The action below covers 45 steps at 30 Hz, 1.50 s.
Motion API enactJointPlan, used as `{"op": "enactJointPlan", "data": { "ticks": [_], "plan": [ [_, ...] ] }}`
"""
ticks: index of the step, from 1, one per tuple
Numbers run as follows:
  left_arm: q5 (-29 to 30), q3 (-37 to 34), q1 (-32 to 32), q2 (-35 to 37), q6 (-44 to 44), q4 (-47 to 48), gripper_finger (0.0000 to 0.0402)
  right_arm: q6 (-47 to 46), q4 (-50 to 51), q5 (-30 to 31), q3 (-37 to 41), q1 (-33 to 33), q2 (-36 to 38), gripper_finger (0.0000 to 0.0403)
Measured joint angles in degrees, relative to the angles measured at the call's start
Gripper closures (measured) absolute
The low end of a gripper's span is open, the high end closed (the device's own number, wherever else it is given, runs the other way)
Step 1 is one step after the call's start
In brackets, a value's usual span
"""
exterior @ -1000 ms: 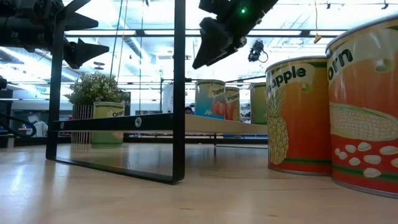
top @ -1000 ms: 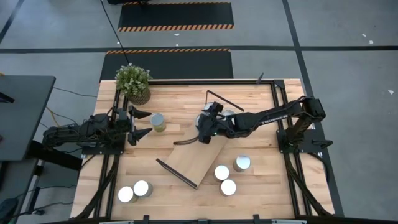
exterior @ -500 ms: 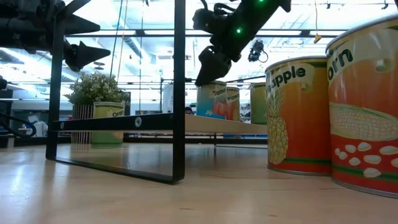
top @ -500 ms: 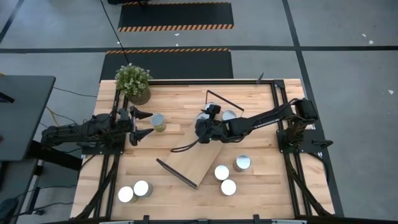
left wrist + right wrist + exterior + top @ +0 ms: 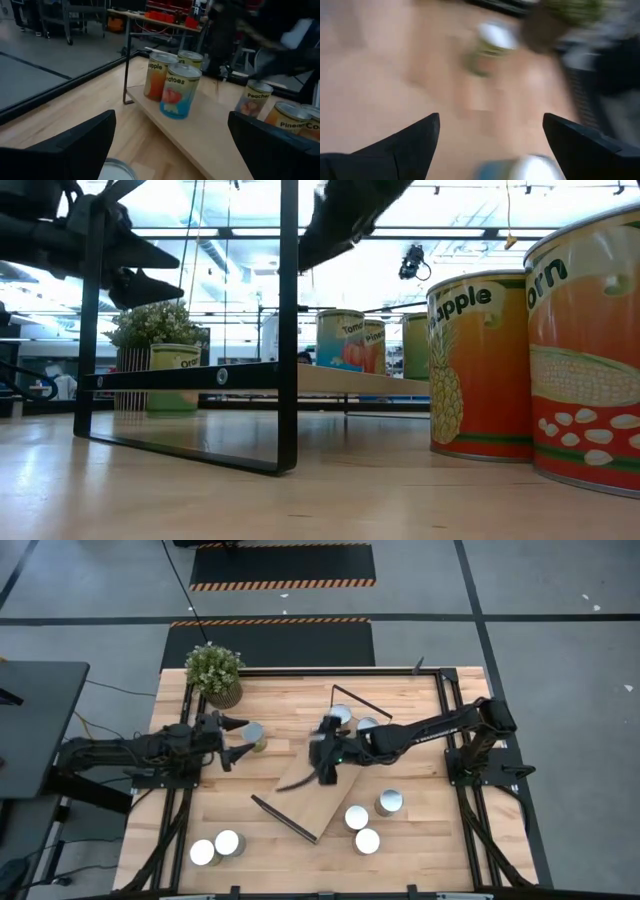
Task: Pick and place cans onto a shelf
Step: Put the canned peaches on the shelf
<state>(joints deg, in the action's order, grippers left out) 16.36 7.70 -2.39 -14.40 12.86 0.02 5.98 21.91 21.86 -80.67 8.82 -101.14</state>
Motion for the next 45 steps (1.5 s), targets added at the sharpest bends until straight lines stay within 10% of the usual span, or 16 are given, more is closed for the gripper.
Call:
{"op": "enactJointPlan", "data": {
  "ticks": [4,27,37,45],
  "plan": [
    [0.0,0.0,0.0,-1.5,-1.2,-2.7,0.001,-3.9,6.1,-9.4,-1.0,2.3,0.0,0.0041],
    [0.0,0.0,0.0,-1.7,-3.7,-9.9,0.001,-44.3,60.2,-18.8,-0.8,10.7,8.0,0.0041],
    [-0.1,0.0,0.0,-1.7,-4.6,-11.4,0.001,-55.8,50.5,-28.6,11.5,17.5,8.0,0.0046],
    [-0.1,0.0,0.0,-1.7,-4.6,-11.7,0.001,-61.6,41.3,-21.8,14.7,19.6,8.0,0.0036]
  ]
}}
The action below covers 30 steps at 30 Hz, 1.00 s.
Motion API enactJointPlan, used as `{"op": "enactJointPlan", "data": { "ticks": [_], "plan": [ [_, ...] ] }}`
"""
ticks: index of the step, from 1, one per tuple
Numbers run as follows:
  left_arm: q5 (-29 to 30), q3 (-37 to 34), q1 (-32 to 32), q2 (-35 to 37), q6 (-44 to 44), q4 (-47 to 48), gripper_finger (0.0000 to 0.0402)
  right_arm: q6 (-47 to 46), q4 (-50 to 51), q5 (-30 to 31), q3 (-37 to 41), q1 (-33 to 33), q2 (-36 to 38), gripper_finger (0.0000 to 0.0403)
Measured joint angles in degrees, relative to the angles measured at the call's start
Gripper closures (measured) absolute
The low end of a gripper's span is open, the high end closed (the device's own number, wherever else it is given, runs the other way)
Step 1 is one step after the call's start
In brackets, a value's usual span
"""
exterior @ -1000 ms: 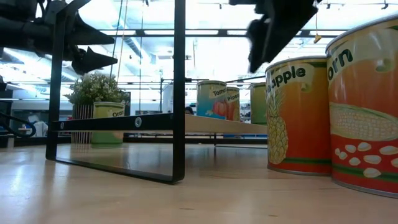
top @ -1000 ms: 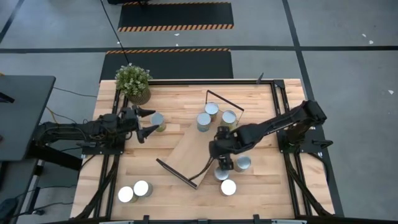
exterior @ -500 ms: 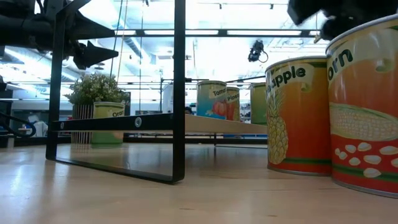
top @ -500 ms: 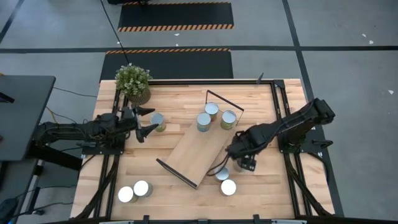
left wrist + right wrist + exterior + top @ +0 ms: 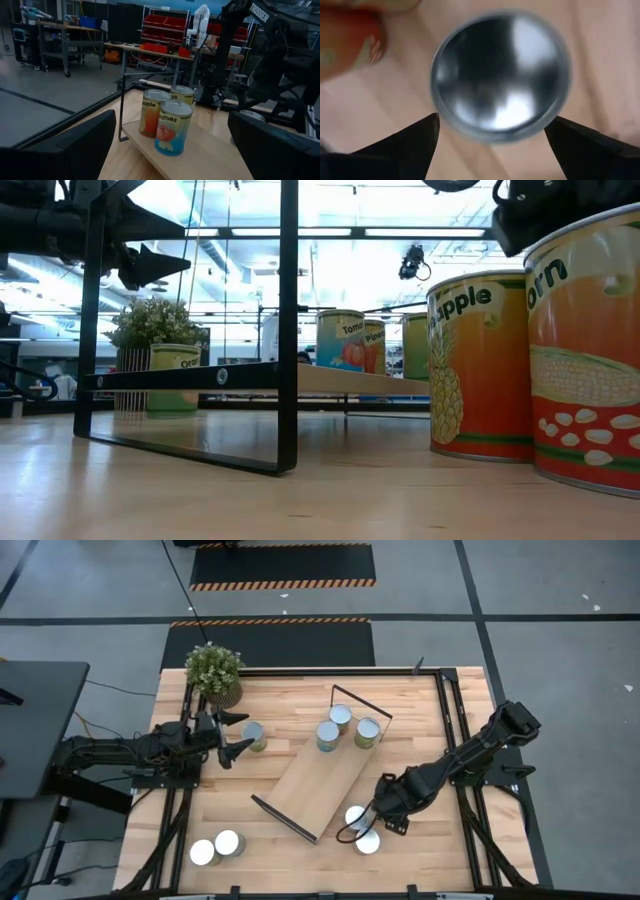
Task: Pick and place cans onto a shelf
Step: Put the canned peaches on the shelf
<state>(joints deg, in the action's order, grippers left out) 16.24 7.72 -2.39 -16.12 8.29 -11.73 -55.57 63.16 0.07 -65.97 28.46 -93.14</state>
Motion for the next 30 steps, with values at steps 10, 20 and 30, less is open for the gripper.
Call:
{"op": "enactJointPlan", "data": {
  "ticks": [10,20,30],
  "plan": [
    [-3.0,0.0,0.0,0.0,0.5,-0.2,0.001,4.8,-4.3,4.8,0.1,-2.9,-0.6,0.0022],
    [-3.0,0.0,0.0,0.0,1.6,0.0,0.001,6.5,-2.4,3.1,-0.2,-5.2,-0.6,0.0079],
    [-3.0,0.0,0.0,0.0,1.6,0.0,0.001,11.7,4.4,12.6,-12.1,-10.3,-0.6,0.0073]
  ]
}}
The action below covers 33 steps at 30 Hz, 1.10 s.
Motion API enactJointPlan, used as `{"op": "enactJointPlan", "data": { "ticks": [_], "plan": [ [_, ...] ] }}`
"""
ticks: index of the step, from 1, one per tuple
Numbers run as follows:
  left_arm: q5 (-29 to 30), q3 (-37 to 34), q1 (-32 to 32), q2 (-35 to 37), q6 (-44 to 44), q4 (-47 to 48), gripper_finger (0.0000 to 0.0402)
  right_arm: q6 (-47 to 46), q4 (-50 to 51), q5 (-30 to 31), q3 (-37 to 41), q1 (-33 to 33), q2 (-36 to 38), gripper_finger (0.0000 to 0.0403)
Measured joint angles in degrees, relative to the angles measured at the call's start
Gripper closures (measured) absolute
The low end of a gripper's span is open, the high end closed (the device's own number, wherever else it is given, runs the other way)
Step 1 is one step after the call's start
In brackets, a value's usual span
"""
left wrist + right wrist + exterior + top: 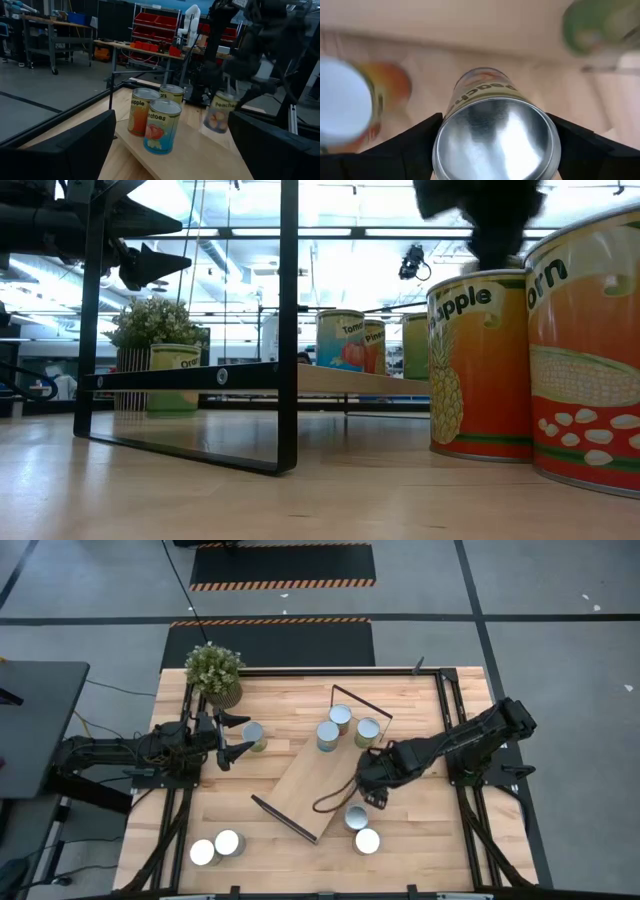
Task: Pick and place cans onto a shelf
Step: Put the canned peaches on the shelf
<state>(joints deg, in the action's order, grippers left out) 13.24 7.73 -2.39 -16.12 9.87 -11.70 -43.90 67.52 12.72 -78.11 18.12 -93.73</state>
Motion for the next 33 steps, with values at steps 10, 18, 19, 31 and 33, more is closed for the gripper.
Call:
{"op": "enactJointPlan", "data": {
  "ticks": [10,18,19,31,33],
  "plan": [
    [0.0,0.0,0.0,0.0,0.2,0.0,0.001,7.5,-10.9,3.0,-4.1,-5.9,0.0,0.0074],
    [0.0,0.0,0.0,0.0,0.2,0.0,0.001,11.0,-13.3,1.0,-5.0,-8.7,-1.5,0.0074],
    [0.0,0.0,0.0,0.0,0.1,-0.1,0.001,11.4,-12.2,0.9,-6.1,-8.7,-2.8,0.0074],
    [0.0,0.1,0.0,0.0,0.0,0.0,0.001,13.5,10.5,1.5,-26.3,-9.9,-18.9,0.0072],
    [0.0,0.1,0.0,0.0,0.0,0.1,0.001,14.7,10.1,0.5,-25.7,-10.6,-18.8,0.007]
  ]
}}
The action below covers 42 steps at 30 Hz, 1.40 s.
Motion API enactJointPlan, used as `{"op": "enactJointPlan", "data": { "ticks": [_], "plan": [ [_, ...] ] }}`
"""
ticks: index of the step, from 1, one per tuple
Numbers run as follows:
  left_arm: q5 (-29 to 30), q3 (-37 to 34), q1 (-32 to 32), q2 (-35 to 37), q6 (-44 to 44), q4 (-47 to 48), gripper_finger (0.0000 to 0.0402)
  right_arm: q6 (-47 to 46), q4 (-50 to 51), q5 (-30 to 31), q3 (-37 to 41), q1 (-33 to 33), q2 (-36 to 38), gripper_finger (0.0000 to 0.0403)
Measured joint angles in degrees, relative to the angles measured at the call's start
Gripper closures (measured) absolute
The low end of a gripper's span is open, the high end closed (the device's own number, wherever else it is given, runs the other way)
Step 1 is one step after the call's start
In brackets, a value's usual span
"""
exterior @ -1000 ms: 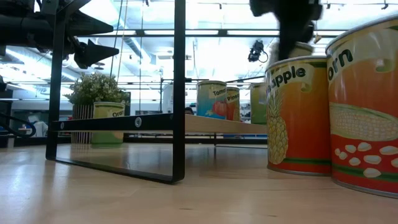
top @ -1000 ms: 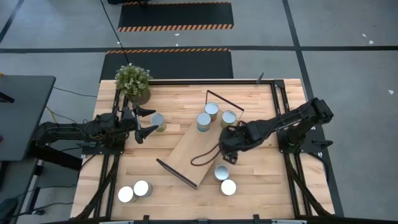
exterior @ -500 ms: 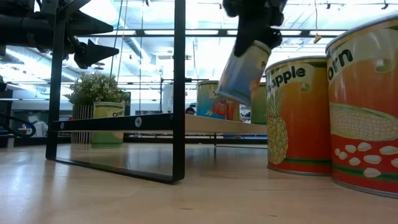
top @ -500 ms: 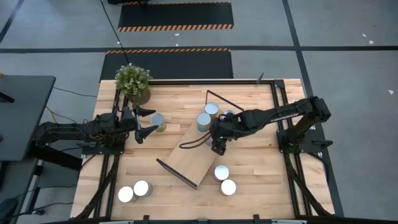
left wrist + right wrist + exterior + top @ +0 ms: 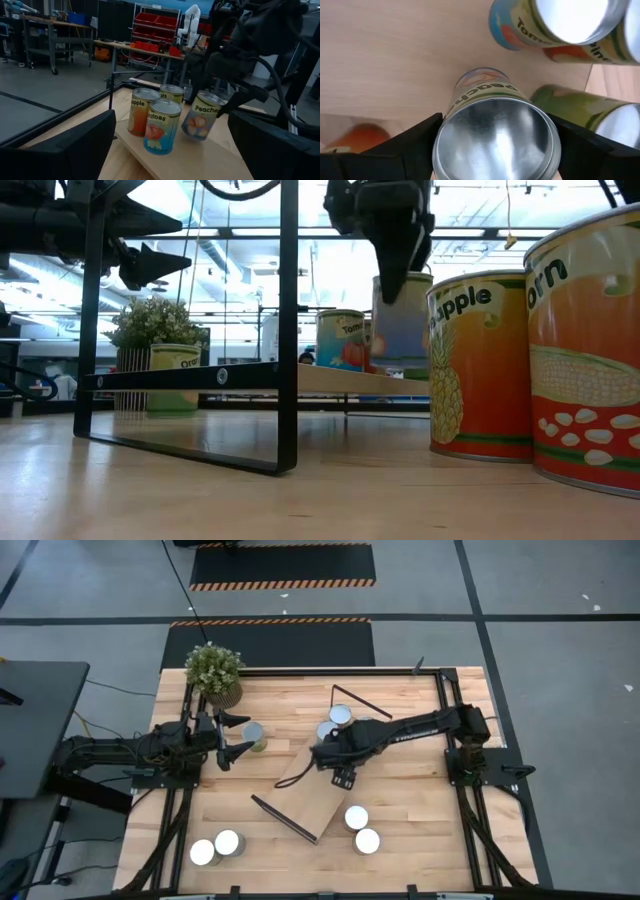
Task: Pick and place cans onto a shelf
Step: Put the canned peaches on the shelf, then adjust the canned tomatoes on the shelf
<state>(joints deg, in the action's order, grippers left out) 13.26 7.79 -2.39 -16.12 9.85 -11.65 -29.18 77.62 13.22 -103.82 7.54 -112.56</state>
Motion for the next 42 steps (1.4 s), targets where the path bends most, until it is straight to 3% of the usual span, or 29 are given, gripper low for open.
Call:
{"op": "enactJointPlan", "data": {
  "ticks": [19,33,42],
  "plan": [
    [0.0,0.0,0.0,0.0,0.2,2.5,0.001,3.5,-1.0,-1.3,1.2,-3.9,0.1,0.0031],
    [0.0,0.0,0.0,0.0,0.2,2.6,0.001,5.8,-1.1,5.0,0.7,-4.0,0.1,0.0031],
    [0.0,0.0,0.0,0.0,0.1,2.5,0.001,9.6,-1.0,9.2,-5.6,-3.6,0.1,0.0031]
  ]
}}
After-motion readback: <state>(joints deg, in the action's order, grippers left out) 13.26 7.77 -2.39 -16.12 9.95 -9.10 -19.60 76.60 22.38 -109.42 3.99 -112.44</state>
